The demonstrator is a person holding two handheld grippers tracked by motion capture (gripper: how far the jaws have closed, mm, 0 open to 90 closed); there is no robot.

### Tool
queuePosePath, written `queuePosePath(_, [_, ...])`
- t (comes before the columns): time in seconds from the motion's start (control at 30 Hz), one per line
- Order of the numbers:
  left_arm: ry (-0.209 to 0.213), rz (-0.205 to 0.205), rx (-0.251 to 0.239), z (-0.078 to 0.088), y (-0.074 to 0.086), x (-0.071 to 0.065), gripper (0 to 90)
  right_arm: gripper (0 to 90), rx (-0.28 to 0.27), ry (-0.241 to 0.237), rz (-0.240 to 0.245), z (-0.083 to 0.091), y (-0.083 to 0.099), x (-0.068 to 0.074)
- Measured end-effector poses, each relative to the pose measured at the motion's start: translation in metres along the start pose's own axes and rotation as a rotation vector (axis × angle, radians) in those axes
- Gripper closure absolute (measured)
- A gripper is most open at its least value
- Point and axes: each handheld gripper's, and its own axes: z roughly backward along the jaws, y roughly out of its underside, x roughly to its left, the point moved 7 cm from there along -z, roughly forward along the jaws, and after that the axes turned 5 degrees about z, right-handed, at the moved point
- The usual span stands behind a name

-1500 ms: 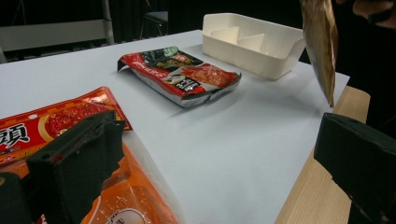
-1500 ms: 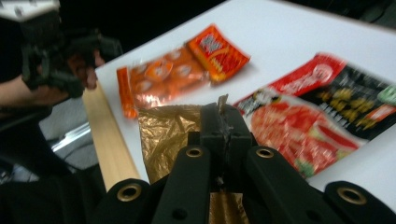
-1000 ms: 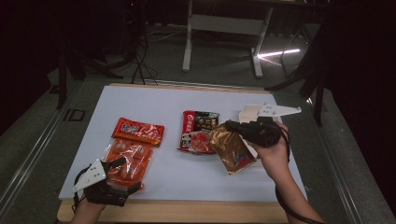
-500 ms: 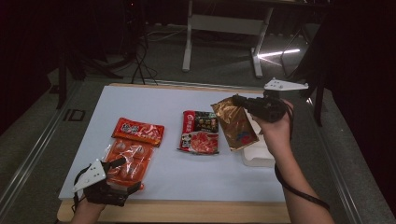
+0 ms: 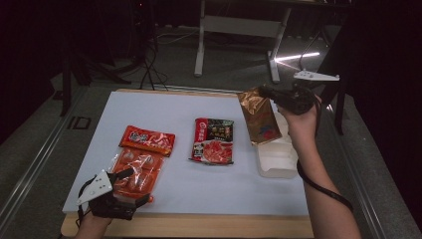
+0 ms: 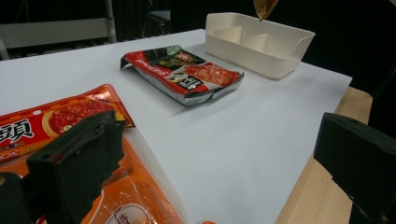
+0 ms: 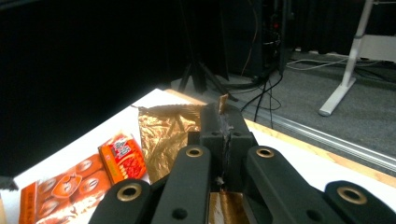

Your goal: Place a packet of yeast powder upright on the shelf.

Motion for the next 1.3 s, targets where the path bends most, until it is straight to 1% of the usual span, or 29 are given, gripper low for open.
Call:
queuePosePath(0.13, [-0.005, 0.002, 0.000, 0.001, 0.000, 0.000, 1.0, 89.8, -0.020, 0.022, -0.030, 0.001, -0.001, -0.015])
queuePosePath(0.33, [-0.011, 0.007, 0.002, 0.003, 0.001, 0.001, 0.9, 89.7, -0.030, 0.052, -0.063, 0.001, -0.001, -0.039])
queuePosePath(0.43, [-0.014, 0.011, 0.001, 0.004, 0.002, 0.001, 0.9, 89.6, -0.036, 0.071, -0.065, 0.000, 0.001, -0.050])
queuePosePath(0.5, [-0.016, 0.009, 0.002, 0.005, 0.002, 0.001, 1.0, 89.6, -0.040, 0.078, -0.077, -0.001, 0.001, -0.057])
queuePosePath(0.53, [-0.019, 0.008, 0.002, 0.005, 0.002, 0.001, 0.9, 89.6, -0.045, 0.089, -0.073, -0.002, 0.002, -0.061])
queuePosePath(0.6, [-0.022, 0.009, 0.004, 0.006, 0.003, 0.001, 1.0, 89.6, -0.048, 0.097, -0.082, -0.003, 0.002, -0.069])
queuePosePath(0.73, [-0.027, 0.011, 0.003, 0.008, 0.003, 0.000, 1.0, 89.4, -0.078, 0.119, -0.104, -0.005, 0.002, -0.084])
queuePosePath(0.87, [-0.030, 0.012, 0.006, 0.010, 0.004, 0.000, 1.0, 89.3, -0.084, 0.142, -0.117, -0.008, 0.004, -0.098])
queuePosePath(0.9, [-0.030, 0.012, 0.006, 0.010, 0.004, 0.000, 0.9, 89.3, -0.084, 0.142, -0.117, -0.008, 0.004, -0.098])
queuePosePath(0.93, [-0.032, 0.017, 0.002, 0.011, 0.004, 0.000, 0.9, 89.3, -0.088, 0.161, -0.115, -0.011, 0.006, -0.105])
queuePosePath(0.97, [-0.032, 0.017, 0.002, 0.011, 0.004, 0.000, 1.0, 89.3, -0.088, 0.161, -0.115, -0.011, 0.006, -0.105])
queuePosePath(1.03, [-0.034, 0.022, 0.001, 0.013, 0.005, 0.000, 1.0, 89.2, -0.086, 0.183, -0.117, -0.015, 0.008, -0.113])
queuePosePath(1.1, [-0.037, 0.022, 0.001, 0.013, 0.005, 0.000, 0.9, 89.2, -0.083, 0.190, -0.121, -0.019, 0.011, -0.118])
queuePosePath(1.17, [-0.036, 0.023, 0.002, 0.014, 0.005, 0.000, 1.0, 88.9, -0.073, 0.201, -0.109, -0.023, 0.014, -0.122])
queuePosePath(1.3, [-0.033, 0.021, 0.003, 0.014, 0.006, 0.000, 1.0, 88.8, -0.085, 0.194, -0.107, -0.030, 0.022, -0.126])
